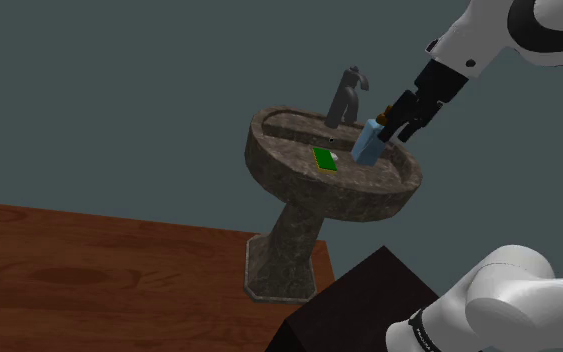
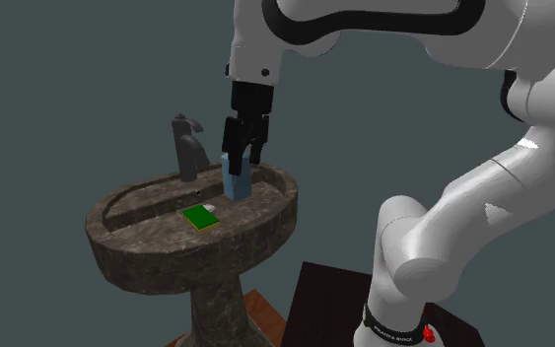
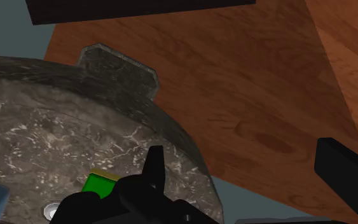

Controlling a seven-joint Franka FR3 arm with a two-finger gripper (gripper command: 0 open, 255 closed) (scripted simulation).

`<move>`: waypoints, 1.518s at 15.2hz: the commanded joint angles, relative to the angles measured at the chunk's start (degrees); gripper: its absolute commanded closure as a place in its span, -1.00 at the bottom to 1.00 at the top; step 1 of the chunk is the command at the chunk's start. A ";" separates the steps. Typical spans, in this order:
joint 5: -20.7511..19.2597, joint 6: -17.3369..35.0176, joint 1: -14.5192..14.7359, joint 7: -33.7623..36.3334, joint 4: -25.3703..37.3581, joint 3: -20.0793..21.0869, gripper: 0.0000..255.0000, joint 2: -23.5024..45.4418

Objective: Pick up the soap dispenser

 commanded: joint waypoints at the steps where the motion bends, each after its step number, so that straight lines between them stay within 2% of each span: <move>1: 0.00 0.00 0.00 0.00 0.00 0.00 -1.00 0.00; 13: -6.68 3.29 -3.90 -11.95 11.44 -10.69 -1.00 17.11; 23: -6.85 3.44 -6.52 -22.04 27.84 -18.72 -1.00 35.04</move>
